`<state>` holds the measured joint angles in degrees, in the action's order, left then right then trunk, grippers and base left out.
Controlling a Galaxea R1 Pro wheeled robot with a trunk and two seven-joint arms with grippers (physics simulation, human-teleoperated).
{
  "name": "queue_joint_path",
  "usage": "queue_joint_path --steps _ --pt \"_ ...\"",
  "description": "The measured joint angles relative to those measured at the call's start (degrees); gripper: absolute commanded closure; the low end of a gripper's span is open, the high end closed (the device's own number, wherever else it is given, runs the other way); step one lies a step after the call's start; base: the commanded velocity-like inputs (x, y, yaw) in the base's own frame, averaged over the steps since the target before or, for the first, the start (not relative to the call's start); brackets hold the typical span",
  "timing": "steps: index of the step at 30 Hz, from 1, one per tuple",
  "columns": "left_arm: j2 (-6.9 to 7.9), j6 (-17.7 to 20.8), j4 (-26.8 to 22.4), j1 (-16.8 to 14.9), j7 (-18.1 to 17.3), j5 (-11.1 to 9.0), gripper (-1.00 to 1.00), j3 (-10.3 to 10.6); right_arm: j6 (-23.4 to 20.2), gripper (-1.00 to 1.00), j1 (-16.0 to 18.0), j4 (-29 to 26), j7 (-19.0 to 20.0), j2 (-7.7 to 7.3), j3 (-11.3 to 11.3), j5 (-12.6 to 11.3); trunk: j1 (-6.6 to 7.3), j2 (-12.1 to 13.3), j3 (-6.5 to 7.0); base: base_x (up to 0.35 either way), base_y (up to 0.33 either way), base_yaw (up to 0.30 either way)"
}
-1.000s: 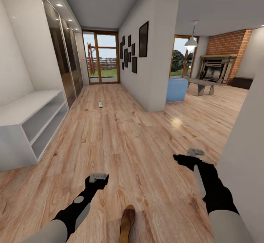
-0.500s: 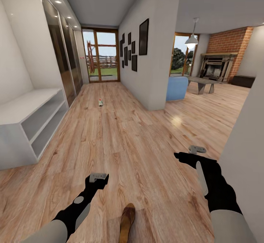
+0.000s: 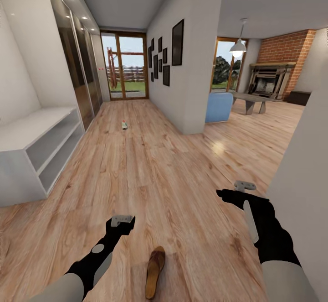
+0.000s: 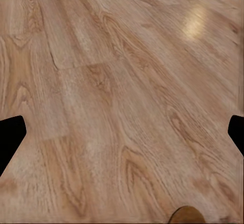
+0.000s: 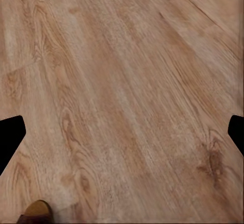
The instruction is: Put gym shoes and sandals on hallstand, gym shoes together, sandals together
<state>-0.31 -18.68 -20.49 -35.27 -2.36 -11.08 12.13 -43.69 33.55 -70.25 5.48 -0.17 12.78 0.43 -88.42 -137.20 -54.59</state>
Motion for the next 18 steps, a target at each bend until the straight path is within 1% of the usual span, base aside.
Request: queue_joint_path --steps 3,5,18 --pt "0.01 0.0 0.0 0.0 0.0 0.0 -1.00 0.0 0.0 -1.00 0.0 0.0 0.0 0.00 0.0 0.0 0.00 0.0 -0.01 -0.234 -0.095 0.000" --pt "0.01 0.0 0.0 0.0 0.0 0.0 -1.00 0.0 0.0 -1.00 0.0 0.0 0.0 -0.02 0.0 0.0 0.01 0.0 -0.01 -0.115 -0.031 0.000" --pt "0.02 0.0 0.0 0.0 0.0 0.0 -1.00 0.0 0.0 -1.00 0.0 -0.1 0.0 -0.01 0.0 0.0 0.03 0.0 -0.01 -0.015 -0.007 0.000"
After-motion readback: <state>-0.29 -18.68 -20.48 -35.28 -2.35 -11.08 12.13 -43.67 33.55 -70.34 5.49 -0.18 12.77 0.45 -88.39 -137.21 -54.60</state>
